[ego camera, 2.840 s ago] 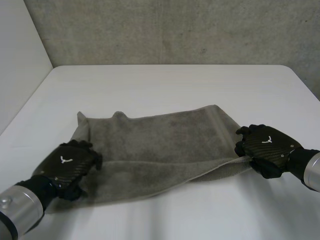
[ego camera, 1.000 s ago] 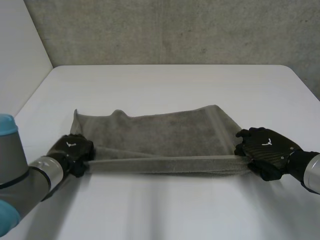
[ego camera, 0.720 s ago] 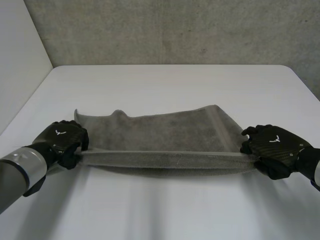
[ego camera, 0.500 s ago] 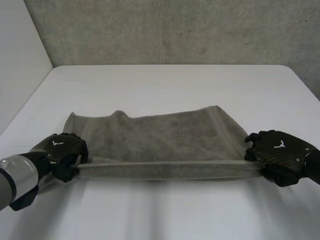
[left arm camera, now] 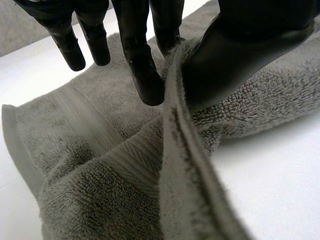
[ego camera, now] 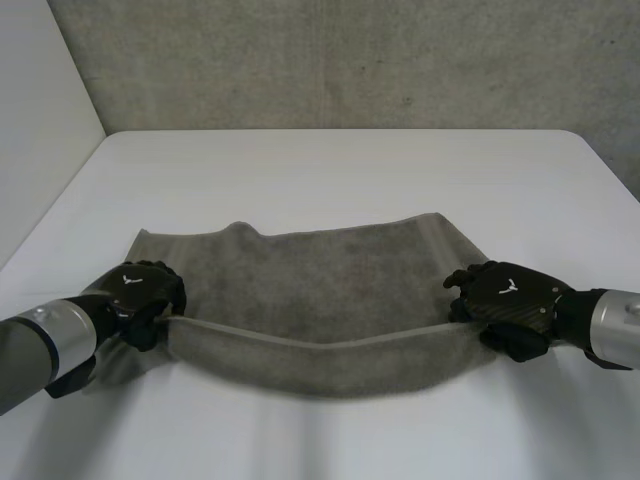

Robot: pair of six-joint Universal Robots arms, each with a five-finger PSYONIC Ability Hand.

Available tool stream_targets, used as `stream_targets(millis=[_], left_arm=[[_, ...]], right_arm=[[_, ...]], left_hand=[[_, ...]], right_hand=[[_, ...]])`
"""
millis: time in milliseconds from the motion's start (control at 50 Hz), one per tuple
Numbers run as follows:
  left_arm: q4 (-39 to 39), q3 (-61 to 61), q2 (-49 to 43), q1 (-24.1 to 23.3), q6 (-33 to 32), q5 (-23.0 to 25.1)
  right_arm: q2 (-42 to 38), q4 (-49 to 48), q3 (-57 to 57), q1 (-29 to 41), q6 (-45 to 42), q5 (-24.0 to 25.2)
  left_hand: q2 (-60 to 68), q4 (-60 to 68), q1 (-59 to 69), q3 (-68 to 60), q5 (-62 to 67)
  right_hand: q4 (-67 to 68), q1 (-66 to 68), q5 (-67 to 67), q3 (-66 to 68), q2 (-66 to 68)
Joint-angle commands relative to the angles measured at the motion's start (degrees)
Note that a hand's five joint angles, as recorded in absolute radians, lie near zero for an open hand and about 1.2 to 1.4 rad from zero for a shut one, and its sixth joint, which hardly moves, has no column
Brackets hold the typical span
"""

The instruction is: Fold the towel.

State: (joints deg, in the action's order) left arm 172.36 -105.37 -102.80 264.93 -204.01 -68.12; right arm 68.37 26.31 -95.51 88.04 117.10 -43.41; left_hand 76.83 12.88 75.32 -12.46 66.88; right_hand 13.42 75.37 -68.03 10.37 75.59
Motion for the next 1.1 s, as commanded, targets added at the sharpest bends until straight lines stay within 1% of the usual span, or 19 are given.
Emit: stream_targets(millis=[20, 60, 100, 120, 140, 160, 180, 220, 500, 520, 540, 580, 640, 680, 720, 820, 920, 1000, 1100], left_arm=[[0.4, 2.1, -2.1, 0.2, 0.0, -0.3], [0.4, 2.1, -2.1, 0.2, 0.0, -0.4], [0.4, 1.9, -1.8, 0.3, 0.0, -0.4], [0.4, 1.9, -1.8, 0.3, 0.0, -0.4], [0.4, 1.9, -1.7, 0.4, 0.0, -0.4], [0.4, 1.9, -1.7, 0.4, 0.0, -0.3], [0.4, 1.9, -1.7, 0.4, 0.0, -0.3], [0.4, 1.9, -1.5, 0.5, 0.0, -0.4], [0.0, 0.3, -1.3, 0.5, 0.0, -0.2], [0.0, 0.2, -1.3, 0.6, 0.0, -0.2], [0.0, 0.2, -1.3, 0.6, 0.0, -0.2], [0.1, -0.4, -1.0, 0.8, 0.0, -0.2], [0.2, -0.6, -0.7, 0.9, 0.0, -0.2], [0.2, -0.7, -0.7, 1.0, 0.0, -0.2], [0.2, -1.0, -0.7, 1.6, 0.0, -0.2], [0.3, -1.4, -0.3, 2.6, 0.0, -0.1], [0.3, -1.6, -0.3, 3.6, -0.1, -0.1], [0.3, -2.1, -0.2, 5.0, -0.1, 0.0], [0.3, -2.5, -0.3, 5.5, -0.1, -0.1]], right_arm=[[-2.3, -4.0, 2.3, 0.2, 4.4, -0.4], [-2.2, -5.0, 2.2, 0.2, 5.4, -0.8], [-2.0, -7.7, 2.1, 0.2, 7.3, -3.0], [-2.0, -7.7, 2.1, 0.2, 7.4, -3.0], [-2.0, -8.6, 2.1, 0.3, 8.0, -5.0], [-2.0, -8.6, 2.1, 0.3, 8.0, -5.0], [-2.1, -9.8, 1.8, 0.3, 8.5, -7.5], [-2.2, -10.2, 1.3, 0.5, 8.6, -8.8], [-1.4, -9.8, -0.1, -0.1, 11.4, -9.6], [-1.0, -9.8, -0.5, -0.4, 11.4, -9.7], [-1.0, -9.8, -0.5, -0.4, 11.4, -9.7], [-0.1, -9.9, -1.3, -0.5, 11.5, -9.7], [0.7, -9.8, -1.8, -0.6, 11.6, -9.6], [1.1, -9.8, -2.0, -0.6, 11.9, -9.6], [1.4, -9.8, -2.3, -0.6, 12.2, -9.6], [2.0, -9.9, -3.3, -0.6, 12.2, -9.3], [2.0, -10.3, -3.9, -1.0, 12.2, -9.1], [1.8, -10.3, -4.6, -3.9, 11.7, -9.0], [1.9, -10.1, -5.0, -5.9, 11.2, -8.8]], left_hand=[[3.2, -2.9, 4.7, 2.5, 3.1], [3.2, -2.9, 4.7, 2.5, 3.1], [3.2, -2.9, 4.7, 2.5, 3.1], [3.2, -2.9, 4.7, 2.5, 3.1], [3.2, -2.9, 4.7, 2.5, 3.1], [3.2, -2.9, 4.7, 2.5, 3.1], [3.2, -2.9, 4.7, 2.5, 3.1], [3.2, -2.9, 4.7, 2.5, 3.1], [3.2, -2.9, 4.7, 2.5, 3.1], [3.2, -2.9, 4.7, 2.5, 3.1], [3.2, -2.9, 4.7, 2.5, 3.1], [-0.5, -2.9, 1.0, 2.5, -0.5], [-3.0, -2.9, -1.5, 2.5, -3.1], [-4.9, -2.9, -3.4, 2.5, -4.9], [-10.6, -2.9, -9.1, 2.5, -10.6], [-11.9, -2.9, -10.4, 2.5, -12.0], [-17.8, -2.9, -16.3, 2.5, -17.9], [-21.2, -2.9, -19.7, 2.5, -21.2], [-20.9, -2.9, -19.4, 2.5, -20.9]], right_hand=[[-3.4, 4.6, -2.0, -0.4, 4.4], [-3.4, 4.6, -2.0, -0.4, 4.4], [-3.4, 4.6, -2.0, -0.4, 4.4], [-3.4, 4.6, -2.0, -0.4, 4.4], [-3.4, 4.6, -2.0, -0.4, 4.4], [-3.4, 4.6, -2.0, -0.4, 4.4], [-3.4, 4.6, -2.0, -0.4, 4.4], [-3.4, 4.5, -1.9, -0.4, 4.3], [-3.4, -2.9, 5.5, -0.4, -3.1], [-3.4, -6.9, 9.5, -0.4, -7.1], [-3.4, -6.9, 9.6, -0.4, -7.1], [-3.4, -18.5, 21.1, -0.4, -18.7], [-3.4, -20.4, 23.0, -0.4, -20.6], [-3.4, -21.2, 23.9, -0.4, -21.4], [-3.4, -21.2, 23.9, -0.4, -21.4], [-3.4, -20.4, 23.0, -0.4, -20.6], [-3.4, -20.0, 22.7, -0.4, -20.3], [-3.4, -20.0, 22.7, -0.4, -20.3], [-3.4, -18.9, 21.5, -0.4, -19.1]])
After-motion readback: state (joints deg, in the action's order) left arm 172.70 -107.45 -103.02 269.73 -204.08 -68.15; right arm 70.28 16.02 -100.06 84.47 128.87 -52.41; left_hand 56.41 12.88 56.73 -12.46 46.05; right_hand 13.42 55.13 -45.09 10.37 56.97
